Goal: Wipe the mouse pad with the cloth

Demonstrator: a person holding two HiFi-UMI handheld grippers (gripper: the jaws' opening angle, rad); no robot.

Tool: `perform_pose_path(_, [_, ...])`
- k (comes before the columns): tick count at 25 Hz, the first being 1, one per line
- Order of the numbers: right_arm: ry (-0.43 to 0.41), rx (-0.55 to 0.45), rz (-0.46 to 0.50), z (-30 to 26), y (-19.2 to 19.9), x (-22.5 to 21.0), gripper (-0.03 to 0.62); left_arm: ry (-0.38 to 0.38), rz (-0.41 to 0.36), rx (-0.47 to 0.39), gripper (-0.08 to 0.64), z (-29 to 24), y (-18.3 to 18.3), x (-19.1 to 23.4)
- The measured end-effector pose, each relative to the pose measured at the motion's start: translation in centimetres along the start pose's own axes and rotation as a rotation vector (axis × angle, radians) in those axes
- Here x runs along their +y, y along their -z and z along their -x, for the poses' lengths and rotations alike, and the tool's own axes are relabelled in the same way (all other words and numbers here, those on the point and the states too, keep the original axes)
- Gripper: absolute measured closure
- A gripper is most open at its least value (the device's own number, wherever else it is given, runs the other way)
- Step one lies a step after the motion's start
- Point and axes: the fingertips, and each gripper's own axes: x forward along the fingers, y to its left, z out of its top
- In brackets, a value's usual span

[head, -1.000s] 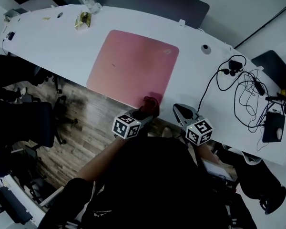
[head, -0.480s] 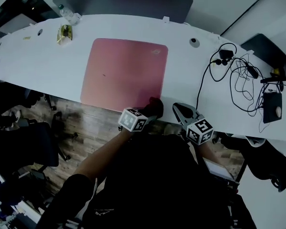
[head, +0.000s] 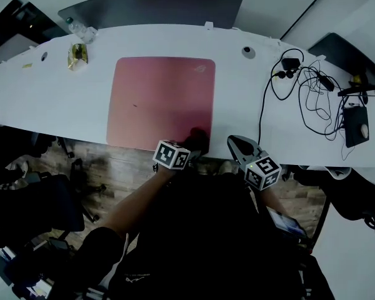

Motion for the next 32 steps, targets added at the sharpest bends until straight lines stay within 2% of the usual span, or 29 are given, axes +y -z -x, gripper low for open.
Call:
perform_pose_path(7, [0.011,-0.012,-0.009,-0.7,-0.2,0.4,0.566,-0.031,-0.006,0.006,0.423,2.2,0.3,2.0])
perform_pose_path(14, [-0.033,-0.005,0.006,-2.9,-0.3,1.9,0.566,-0.109,-0.015,-0.020,0.422,5.5,1.6,5.5])
perform_pose_path(25, [-0.080,0.024,0.037,-4.6,-0.6,3.1,0.566,-0.223,0.102,-0.108,0.422,12.3,2.7,10.6])
perform_pose_path(32, [-0.100,0.034,0.060,-5.4,-1.0,3.9,0.566,-0.309,0.123,-0.135,0.420,16.3,4.5,15.5])
